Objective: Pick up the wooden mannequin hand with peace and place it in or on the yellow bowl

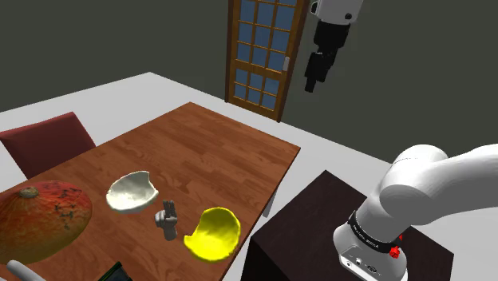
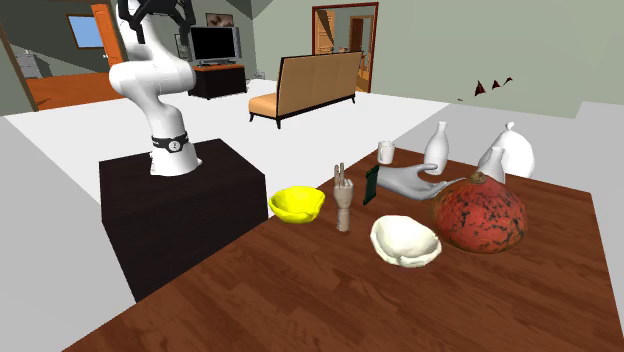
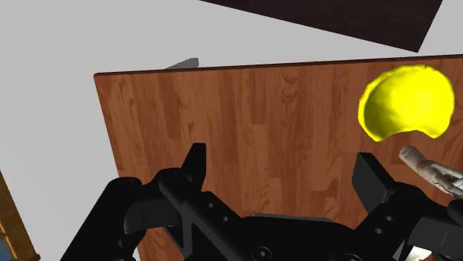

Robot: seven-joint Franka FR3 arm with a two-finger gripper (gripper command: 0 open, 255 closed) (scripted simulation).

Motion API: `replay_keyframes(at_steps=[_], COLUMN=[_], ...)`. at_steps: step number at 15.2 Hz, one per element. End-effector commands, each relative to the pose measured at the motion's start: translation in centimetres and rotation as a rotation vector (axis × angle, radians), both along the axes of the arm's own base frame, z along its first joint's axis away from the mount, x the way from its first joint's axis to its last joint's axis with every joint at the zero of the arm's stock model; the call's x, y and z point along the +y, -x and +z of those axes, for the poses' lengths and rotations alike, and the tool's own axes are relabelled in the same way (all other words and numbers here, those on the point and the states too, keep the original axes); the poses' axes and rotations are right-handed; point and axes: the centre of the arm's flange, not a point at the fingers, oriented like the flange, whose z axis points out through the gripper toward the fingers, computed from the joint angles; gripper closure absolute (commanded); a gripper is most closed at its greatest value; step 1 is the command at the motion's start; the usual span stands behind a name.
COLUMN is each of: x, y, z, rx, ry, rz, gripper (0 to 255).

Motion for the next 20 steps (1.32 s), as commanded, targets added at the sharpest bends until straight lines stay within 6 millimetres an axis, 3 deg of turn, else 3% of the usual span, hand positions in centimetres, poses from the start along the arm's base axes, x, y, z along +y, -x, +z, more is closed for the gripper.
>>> replay_keyframes(at_steps=[1,11,20], x=[0.0,7.1,14.7], y=[0.0,-8.5,-14.6], z=[0.0,-7.9,-15.3], rx=[0.000,0.060,0.114], ry=[0.000,-0.012,-0.022], rz=[0.000,0.181,0.344], gripper=[0,0,0])
